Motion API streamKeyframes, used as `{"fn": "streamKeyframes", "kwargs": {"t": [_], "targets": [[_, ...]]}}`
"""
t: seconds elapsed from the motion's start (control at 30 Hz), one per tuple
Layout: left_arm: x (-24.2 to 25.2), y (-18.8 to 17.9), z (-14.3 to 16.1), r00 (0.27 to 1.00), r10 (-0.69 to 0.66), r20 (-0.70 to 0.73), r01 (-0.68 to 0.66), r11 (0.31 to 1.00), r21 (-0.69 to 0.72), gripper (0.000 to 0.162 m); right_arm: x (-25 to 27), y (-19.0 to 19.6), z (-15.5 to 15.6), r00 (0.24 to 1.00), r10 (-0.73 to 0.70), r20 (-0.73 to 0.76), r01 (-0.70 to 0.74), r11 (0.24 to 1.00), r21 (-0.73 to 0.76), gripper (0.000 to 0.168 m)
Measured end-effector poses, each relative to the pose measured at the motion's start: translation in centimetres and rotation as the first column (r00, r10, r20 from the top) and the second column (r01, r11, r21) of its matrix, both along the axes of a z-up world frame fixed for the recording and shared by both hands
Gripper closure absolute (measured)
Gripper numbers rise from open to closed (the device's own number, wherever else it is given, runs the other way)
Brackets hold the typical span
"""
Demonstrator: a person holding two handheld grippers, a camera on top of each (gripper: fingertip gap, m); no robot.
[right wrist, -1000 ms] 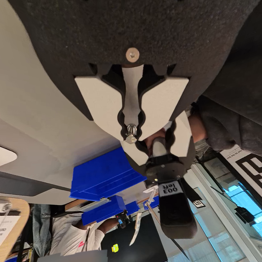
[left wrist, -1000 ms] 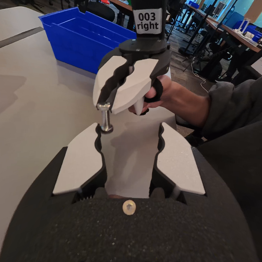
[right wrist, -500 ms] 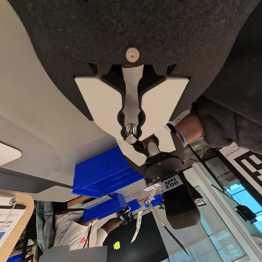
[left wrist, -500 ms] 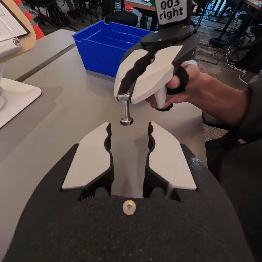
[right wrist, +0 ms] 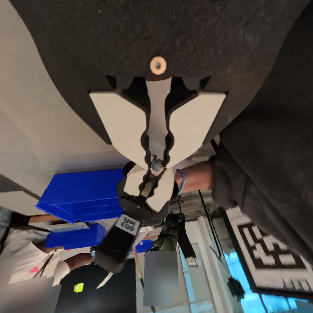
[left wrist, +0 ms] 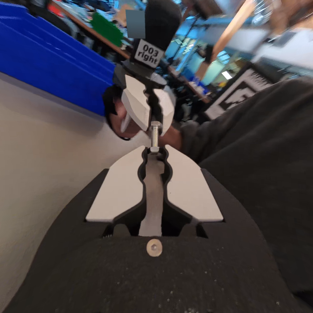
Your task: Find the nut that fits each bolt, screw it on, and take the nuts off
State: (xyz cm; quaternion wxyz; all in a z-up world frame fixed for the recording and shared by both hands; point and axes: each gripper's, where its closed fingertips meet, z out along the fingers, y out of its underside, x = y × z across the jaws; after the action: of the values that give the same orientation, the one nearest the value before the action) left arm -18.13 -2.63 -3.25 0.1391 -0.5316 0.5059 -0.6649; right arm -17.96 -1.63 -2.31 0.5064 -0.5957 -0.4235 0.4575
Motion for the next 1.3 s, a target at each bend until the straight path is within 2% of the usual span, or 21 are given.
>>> {"fn": "streamKeyframes", "kwargs": {"t": [0.17,0.27,0.43,0.47,0.53,0.63,0.73,0.83,0.93,1.07,1.23,1.3], "targets": [[0.3,-0.4,-0.7,0.993,-0.097,-0.06,0.079,0.965,-0.251,0.146,0.5,-0.5,-1.8,0.968,-0.1,0.229,0.033,0.959,0.281,0.154],[0.5,0.6,-0.8,0.989,-0.124,-0.083,0.072,0.885,-0.461,0.146,0.8,0.4,-2.3,0.898,-0.284,0.336,0.081,0.857,0.508,0.154],[0.2,1.7,-0.7,0.992,-0.098,-0.079,0.043,0.852,-0.521,0.146,0.5,1.3,-2.3,0.791,-0.487,0.369,0.052,0.656,0.753,0.154],[0.3,1.8,-0.8,0.993,-0.087,-0.083,0.033,0.86,-0.509,0.146,0.4,1.5,-2.3,0.785,-0.499,0.367,0.057,0.648,0.76,0.154],[0.3,2.0,-0.9,0.995,-0.05,-0.091,0.005,0.899,-0.437,0.142,0.1,1.4,-2.5,0.824,-0.439,0.358,0.085,0.721,0.688,0.154],[0.2,2.3,-0.6,0.995,0.015,-0.095,-0.043,0.952,-0.303,0.101,-0.1,1.2,-1.8,0.908,-0.331,0.256,0.154,0.832,0.532,0.154],[-0.2,3.0,-1.0,0.987,0.112,-0.117,-0.123,0.988,-0.092,0.096,0.2,1.3,-1.1,0.968,-0.221,0.12,0.175,0.935,0.308,0.154],[-0.5,4.5,-1.9,0.96,0.253,-0.121,-0.228,0.955,0.189,0.098,0.6,2.0,-0.8,0.988,-0.15,-0.027,0.152,0.987,0.061,0.154],[-0.8,4.8,-1.3,0.948,0.314,-0.044,-0.272,0.878,0.394,0.108,0.4,2.3,-0.9,0.987,-0.102,-0.124,0.088,0.989,-0.116,0.154],[-0.9,4.4,-0.6,0.944,0.33,0.024,-0.289,0.785,0.548,0.112,0.1,1.9,-0.3,0.971,-0.03,-0.238,-0.027,0.972,-0.234,0.154],[-0.8,2.7,-0.2,0.961,0.266,0.07,-0.253,0.755,0.605,0.116,-0.2,1.4,-0.3,0.96,0.019,-0.279,-0.104,0.951,-0.29,0.154],[-0.7,2.5,0.0,0.961,0.261,0.095,-0.263,0.745,0.613,0.124,-0.3,1.2,-0.3,0.956,0.037,-0.292,-0.129,0.944,-0.304,0.154]]}}
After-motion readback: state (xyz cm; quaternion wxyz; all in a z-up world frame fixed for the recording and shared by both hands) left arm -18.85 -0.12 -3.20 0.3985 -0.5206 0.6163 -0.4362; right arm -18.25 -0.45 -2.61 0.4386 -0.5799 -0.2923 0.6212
